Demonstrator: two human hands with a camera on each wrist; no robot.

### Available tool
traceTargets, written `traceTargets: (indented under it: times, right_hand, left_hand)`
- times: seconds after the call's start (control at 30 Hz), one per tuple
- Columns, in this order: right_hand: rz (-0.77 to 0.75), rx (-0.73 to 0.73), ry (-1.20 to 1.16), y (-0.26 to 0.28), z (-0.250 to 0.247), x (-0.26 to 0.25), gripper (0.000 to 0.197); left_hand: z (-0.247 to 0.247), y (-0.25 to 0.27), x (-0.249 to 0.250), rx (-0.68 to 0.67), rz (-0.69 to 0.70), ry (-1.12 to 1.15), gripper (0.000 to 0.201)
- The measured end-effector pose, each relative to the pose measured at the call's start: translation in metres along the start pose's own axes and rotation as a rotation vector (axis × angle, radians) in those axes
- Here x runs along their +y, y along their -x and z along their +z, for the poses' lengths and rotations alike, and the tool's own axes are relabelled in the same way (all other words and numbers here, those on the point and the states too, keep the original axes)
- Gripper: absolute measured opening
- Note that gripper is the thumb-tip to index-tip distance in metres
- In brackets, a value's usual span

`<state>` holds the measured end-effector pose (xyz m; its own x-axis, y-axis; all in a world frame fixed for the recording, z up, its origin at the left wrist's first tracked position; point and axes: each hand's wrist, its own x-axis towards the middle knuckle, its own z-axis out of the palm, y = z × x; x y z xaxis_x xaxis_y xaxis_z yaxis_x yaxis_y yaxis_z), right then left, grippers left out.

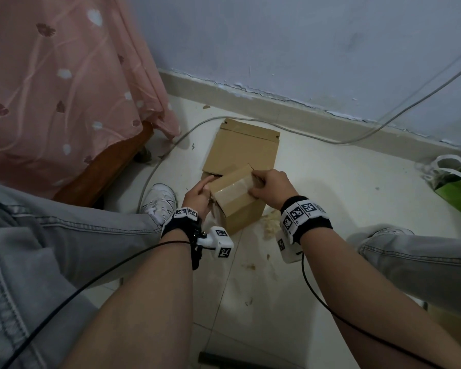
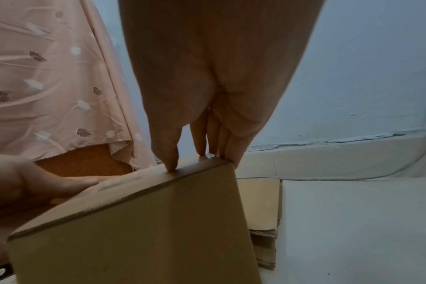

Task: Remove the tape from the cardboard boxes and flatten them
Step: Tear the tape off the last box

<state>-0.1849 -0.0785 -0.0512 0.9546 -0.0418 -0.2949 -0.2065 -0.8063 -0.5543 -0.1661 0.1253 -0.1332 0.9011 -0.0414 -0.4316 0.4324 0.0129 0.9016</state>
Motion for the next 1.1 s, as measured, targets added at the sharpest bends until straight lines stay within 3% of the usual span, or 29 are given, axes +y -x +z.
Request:
traceTargets:
  times: [0.13, 0.23, 0.37, 0.57, 0.67, 0.8, 1.1]
  right_hand:
    - [0.003, -0.007, 0.020, 0.000, 0.001, -0.002, 0.050]
    - [-0.016, -0.006, 0.115, -0.002, 0.005, -0.006, 0.028]
    - [-0.037, 0.015, 0.166, -0.004, 0.006, -0.005, 0.011]
    - [-0.055, -0.048, 0.068, -0.001, -0.003, 0.002, 0.036]
    - [-0.058, -0.042, 0.085, -0.001, -0.001, 0.002, 0.038]
    - [-0.056, -0.044, 0.162, -0.004, 0.001, -0.002, 0.027]
    - [-0.027, -0.032, 0.325, -0.010, 0.012, -0.009, 0.007]
  left_hand:
    - [0.001, 0.001, 0.002, -0.012, -0.070, 0.084, 0.027]
    - [0.001, -0.003, -0.001, -0.005, -0.075, 0.067, 0.018]
    - [0.001, -0.009, -0.005, 0.006, -0.058, -0.023, 0.022]
    - [-0.001, -0.012, -0.004, -0.009, -0.064, -0.025, 0.028]
    - [-0.001, -0.010, -0.004, -0.010, -0.061, -0.010, 0.031]
    - [0.000, -0.008, -0.002, -0.005, -0.061, 0.007, 0.026]
    - [-0.001, -0.016, -0.010, -0.005, -0.045, -0.004, 0.038]
